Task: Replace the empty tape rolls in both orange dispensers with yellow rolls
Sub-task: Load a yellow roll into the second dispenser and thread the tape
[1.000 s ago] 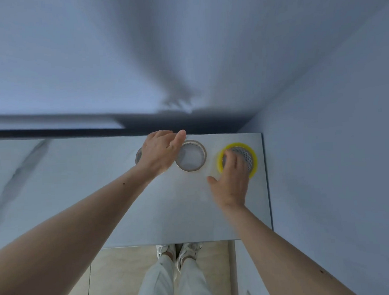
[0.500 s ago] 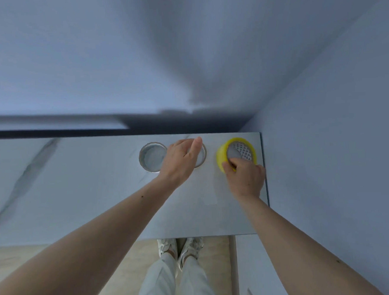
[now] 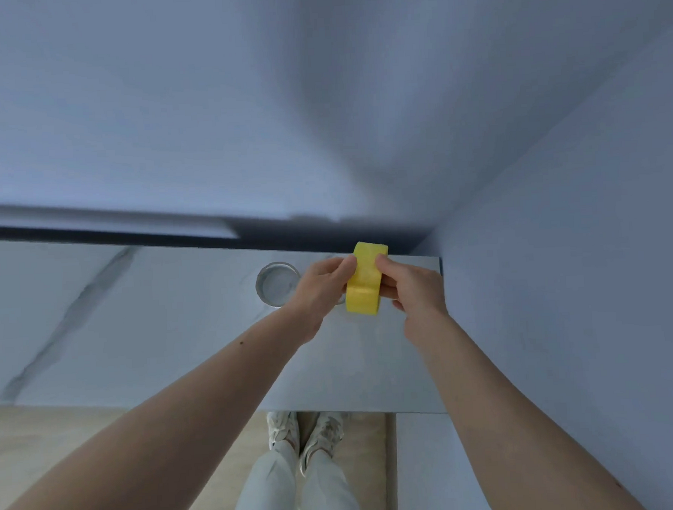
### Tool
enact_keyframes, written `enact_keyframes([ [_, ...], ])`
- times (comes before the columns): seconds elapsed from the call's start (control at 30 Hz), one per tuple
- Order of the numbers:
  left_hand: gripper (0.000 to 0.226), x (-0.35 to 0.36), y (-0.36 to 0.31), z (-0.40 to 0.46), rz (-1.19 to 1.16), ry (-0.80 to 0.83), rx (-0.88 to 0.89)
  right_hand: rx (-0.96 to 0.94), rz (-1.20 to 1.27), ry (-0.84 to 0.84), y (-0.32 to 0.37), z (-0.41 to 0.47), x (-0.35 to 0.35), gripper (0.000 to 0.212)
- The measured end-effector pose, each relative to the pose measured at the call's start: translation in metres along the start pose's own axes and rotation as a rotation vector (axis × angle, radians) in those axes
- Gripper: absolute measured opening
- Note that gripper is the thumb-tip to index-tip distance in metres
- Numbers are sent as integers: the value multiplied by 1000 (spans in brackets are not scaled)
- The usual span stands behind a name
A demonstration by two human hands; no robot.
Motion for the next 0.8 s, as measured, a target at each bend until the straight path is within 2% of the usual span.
enact_keyframes([
  [0.17,48,-16,-15,-32,-158,-59,16,-40,-4,64,21,-18,28,17],
  [0.27,40,-26,-23,-50,-201,-61,66,-65,-31,87,32,-27,43,16],
  [0.37,39,-44,-26,-68,-245,-128,72,-87,-84,134,39,-34,61,26],
  [0.5,31,-65,-23,-87,-294,-236,55,-161,-244,181,46,-49,85,48],
  [0.57,28,-73,-20,-97,-303,-281,48,-252,-368,190,53,-57,96,46],
  [0.67,35,-91,-12,-110,-330,-357,35,-420,-555,169,65,-69,112,38],
  [0.8,52,-118,-3,-129,-332,-404,7,-588,-784,482,62,-92,168,51],
])
Point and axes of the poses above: each hand's wrist, its own z-axis towards the middle knuckle, its own x-axis out of the palm, y = z × x, the point moved 9 cm from there along z, towards the middle knuckle, and after that the axes turned 7 degrees about y, right-handed, at the moved point
